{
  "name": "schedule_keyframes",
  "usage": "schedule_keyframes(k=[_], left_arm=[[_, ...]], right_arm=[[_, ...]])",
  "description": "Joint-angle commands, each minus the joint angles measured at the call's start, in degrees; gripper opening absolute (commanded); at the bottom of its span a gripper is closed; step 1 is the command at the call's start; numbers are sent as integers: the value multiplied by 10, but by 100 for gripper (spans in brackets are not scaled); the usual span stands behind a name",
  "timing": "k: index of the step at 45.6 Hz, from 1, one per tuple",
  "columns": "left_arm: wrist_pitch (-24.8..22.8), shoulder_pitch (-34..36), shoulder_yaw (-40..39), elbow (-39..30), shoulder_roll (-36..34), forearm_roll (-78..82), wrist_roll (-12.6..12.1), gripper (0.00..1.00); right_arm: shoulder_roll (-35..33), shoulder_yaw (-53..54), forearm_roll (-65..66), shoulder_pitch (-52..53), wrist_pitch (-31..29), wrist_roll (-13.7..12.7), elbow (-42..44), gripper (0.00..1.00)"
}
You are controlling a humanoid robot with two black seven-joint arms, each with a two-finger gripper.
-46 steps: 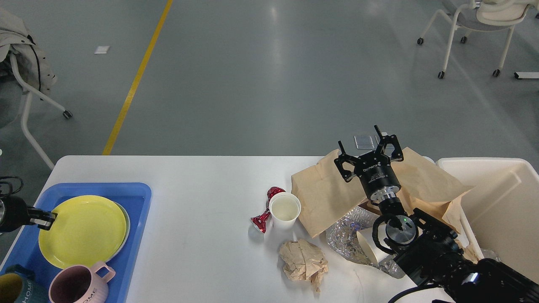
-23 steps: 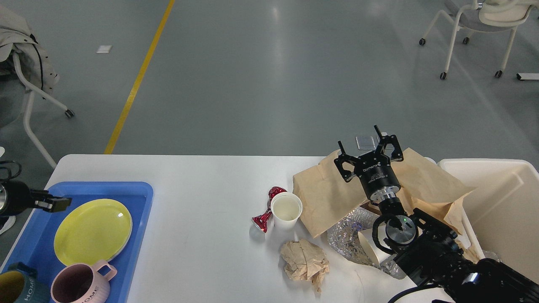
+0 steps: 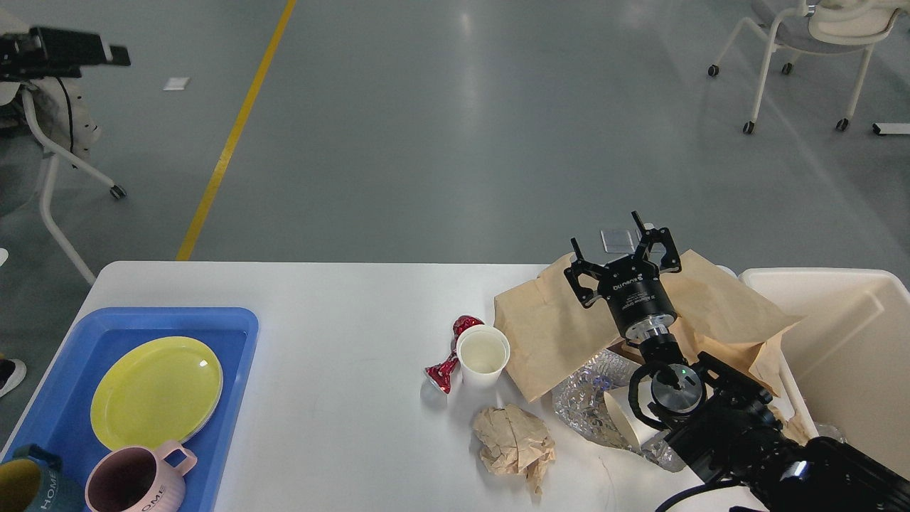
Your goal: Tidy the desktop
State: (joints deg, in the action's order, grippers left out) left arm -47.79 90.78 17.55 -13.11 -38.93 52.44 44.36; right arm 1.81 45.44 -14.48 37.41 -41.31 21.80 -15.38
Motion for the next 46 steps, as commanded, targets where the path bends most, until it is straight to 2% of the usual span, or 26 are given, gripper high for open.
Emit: schedule_keyframes(k=[1, 8, 14, 16, 31, 40, 46], left_arm=[[-72, -16, -53, -5, 9, -272, -34, 87], [-72, -127, -156, -10, 11, -513, -34, 87], [-72, -187, -211, -11, 15, -521, -37, 88], [-72, -203, -217, -11, 19, -521, -37, 93], [-72, -267, -270, -10, 85, -524, -37, 96], [-72, -274, -302, -10, 91, -531, -30, 96], [-72, -277, -356, -10, 97, -530, -38, 96]], right_arm=[[0, 0, 0, -1, 0, 0, 0, 100], [0, 0, 0, -1, 0, 0, 0, 100], [-1, 0, 1, -1, 0, 0, 0, 100], [-1, 0, 1, -1, 0, 0, 0, 100], [-1, 0, 0, -1, 0, 0, 0, 100], [-1, 0, 1, 0, 0, 0, 0, 100], [0, 0, 1, 0, 0, 0, 0, 100]])
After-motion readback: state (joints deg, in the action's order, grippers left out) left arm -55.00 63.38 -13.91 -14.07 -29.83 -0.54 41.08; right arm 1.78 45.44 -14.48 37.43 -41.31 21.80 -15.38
